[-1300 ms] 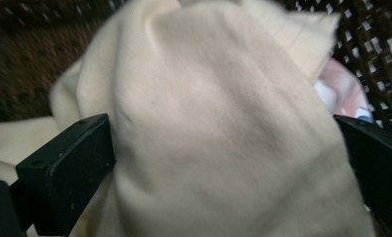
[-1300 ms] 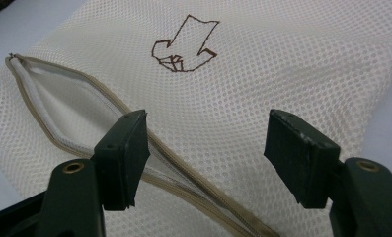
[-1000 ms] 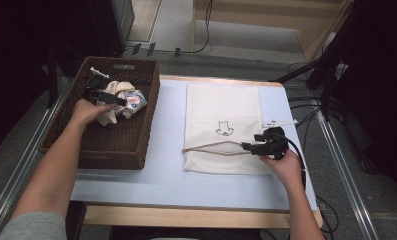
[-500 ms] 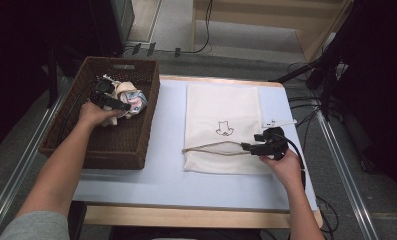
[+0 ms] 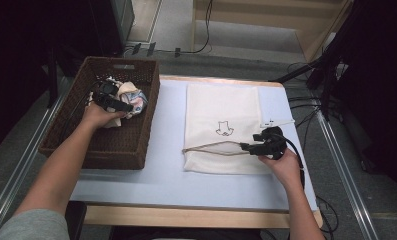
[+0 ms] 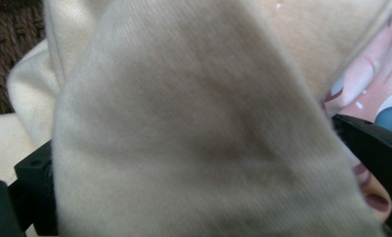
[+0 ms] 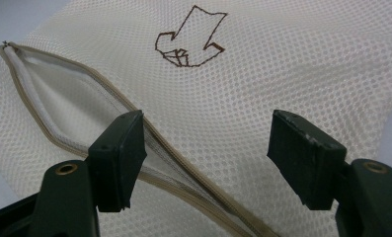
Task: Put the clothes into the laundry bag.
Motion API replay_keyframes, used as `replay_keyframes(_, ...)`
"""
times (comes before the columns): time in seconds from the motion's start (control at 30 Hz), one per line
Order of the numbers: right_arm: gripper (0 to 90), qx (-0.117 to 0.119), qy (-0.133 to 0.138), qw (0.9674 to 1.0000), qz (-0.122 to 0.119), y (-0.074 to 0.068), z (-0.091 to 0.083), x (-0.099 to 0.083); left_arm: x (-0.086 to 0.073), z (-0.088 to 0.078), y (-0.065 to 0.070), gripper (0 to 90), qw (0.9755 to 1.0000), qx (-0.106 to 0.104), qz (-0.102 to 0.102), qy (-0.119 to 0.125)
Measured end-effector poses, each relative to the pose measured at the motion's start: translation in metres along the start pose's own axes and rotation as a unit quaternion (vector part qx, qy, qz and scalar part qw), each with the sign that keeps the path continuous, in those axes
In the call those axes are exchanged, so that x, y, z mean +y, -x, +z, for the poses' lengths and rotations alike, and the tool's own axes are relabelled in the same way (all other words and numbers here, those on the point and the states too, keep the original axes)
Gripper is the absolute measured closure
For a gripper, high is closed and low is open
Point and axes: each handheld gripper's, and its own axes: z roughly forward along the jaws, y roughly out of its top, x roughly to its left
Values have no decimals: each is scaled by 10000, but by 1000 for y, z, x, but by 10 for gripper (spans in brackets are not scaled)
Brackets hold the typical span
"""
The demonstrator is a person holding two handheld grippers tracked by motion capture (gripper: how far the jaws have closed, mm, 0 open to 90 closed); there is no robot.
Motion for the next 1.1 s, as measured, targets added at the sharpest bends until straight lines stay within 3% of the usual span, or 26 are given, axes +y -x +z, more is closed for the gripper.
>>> replay_keyframes(0.17,317,-20,55,10000,-44,-1,-2,0,1,-2,0,62,10000,39,-25,-58)
replay_keyframes(0.47,322,-25,105,9999,11,1,-5,0,3,-11,-5,484,9997,-148,-171,13)
replay_keyframes(0.57,325,-15,96,10000,-2,1,-4,0,4,-14,-6,575,9994,-200,-272,-5)
replay_keyframes(0.67,327,-13,104,9999,34,1,-3,1,5,-19,-10,608,9987,-318,-393,-15)
replay_keyframes(0.77,331,-19,169,9998,63,2,-4,2,10,-25,-11,617,9989,-352,-309,11)
replay_keyframes(0.9,332,-7,202,9997,104,2,-5,3,14,-34,-13,625,9981,-435,-426,40)
replay_keyframes(1.1,332,-22,215,9997,107,1,-6,3,21,-64,-15,623,9985,-395,-241,292)
